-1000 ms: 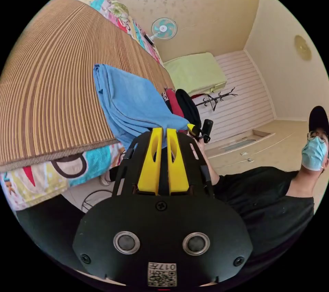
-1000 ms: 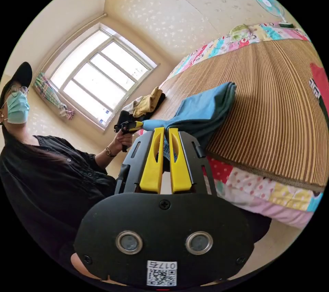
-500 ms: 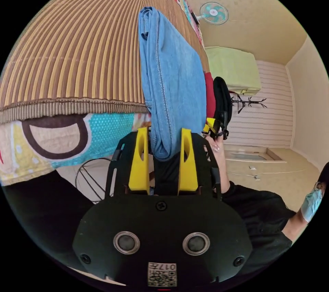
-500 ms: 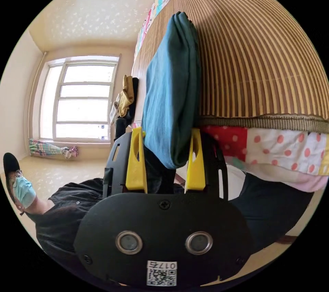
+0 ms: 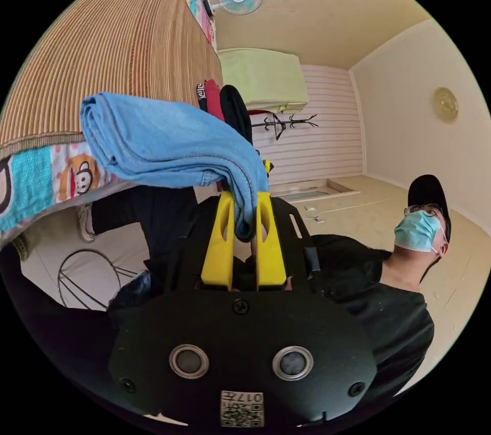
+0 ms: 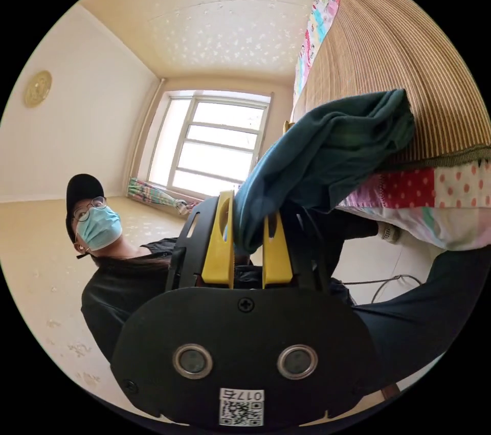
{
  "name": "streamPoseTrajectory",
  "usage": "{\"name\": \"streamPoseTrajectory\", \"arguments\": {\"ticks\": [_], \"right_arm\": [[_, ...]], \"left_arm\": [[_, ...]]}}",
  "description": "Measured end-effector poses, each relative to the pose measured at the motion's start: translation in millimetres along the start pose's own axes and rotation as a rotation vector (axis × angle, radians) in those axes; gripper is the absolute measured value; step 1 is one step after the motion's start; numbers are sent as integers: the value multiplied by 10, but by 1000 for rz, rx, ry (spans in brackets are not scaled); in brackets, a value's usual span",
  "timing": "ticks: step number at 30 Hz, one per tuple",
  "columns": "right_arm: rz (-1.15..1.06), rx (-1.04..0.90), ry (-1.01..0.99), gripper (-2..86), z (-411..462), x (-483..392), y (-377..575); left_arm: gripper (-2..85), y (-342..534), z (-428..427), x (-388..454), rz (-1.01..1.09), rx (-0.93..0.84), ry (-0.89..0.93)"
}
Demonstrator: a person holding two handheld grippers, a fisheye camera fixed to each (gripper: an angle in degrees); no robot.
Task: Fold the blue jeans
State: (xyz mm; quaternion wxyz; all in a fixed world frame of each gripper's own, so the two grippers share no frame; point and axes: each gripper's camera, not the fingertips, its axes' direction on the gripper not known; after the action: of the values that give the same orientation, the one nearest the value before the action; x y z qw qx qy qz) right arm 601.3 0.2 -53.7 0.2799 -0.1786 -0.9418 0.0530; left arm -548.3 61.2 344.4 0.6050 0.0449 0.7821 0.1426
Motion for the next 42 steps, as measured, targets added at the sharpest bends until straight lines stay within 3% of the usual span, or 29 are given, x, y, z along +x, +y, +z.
{"name": "streamPoseTrajectory", "arguments": {"ticks": [6,10,12,14,17,21,24,26,29,32,36,39,42], "right_arm": [[-265,25,153,67,-857,-1250,-882],[-478,80,397,69,-1498,-2470,-978],[-505,129,518,69,-1824,-2749,-921],[-475,178,629,71,-2179,-2804,-833],[-226,342,699,76,-2819,-2365,-526],[247,481,1013,93,-3199,-1277,348],[151,676,900,83,-3006,-1045,1198],[72,755,843,59,-2769,-1027,1632],[23,823,978,29,-2125,-1071,2100],[-123,839,1086,14,-1379,-1157,2292],[-309,741,1196,8,-451,-1276,2024],[-406,594,1177,6,68,-1332,1592],[-496,534,1115,5,546,-1397,1343]], "left_arm": [[66,-1066,684,844,189,-37,-48],[66,-1749,1516,1446,309,-97,72],[66,-1930,1959,1697,394,-121,29],[68,-2069,2450,1815,451,-128,-16],[79,-2233,3346,1539,377,-220,-78],[73,-1777,4231,730,331,-405,-232],[68,-896,4297,67,377,-518,-496],[67,-456,4049,-292,364,-538,-589],[64,-10,3179,-697,266,-430,-716],[64,260,1956,-870,103,-202,-797],[67,616,35,-578,-23,274,-1067],[82,732,-1164,-170,-68,602,-1256],[103,490,-2051,-12,-95,745,-1318]]}}
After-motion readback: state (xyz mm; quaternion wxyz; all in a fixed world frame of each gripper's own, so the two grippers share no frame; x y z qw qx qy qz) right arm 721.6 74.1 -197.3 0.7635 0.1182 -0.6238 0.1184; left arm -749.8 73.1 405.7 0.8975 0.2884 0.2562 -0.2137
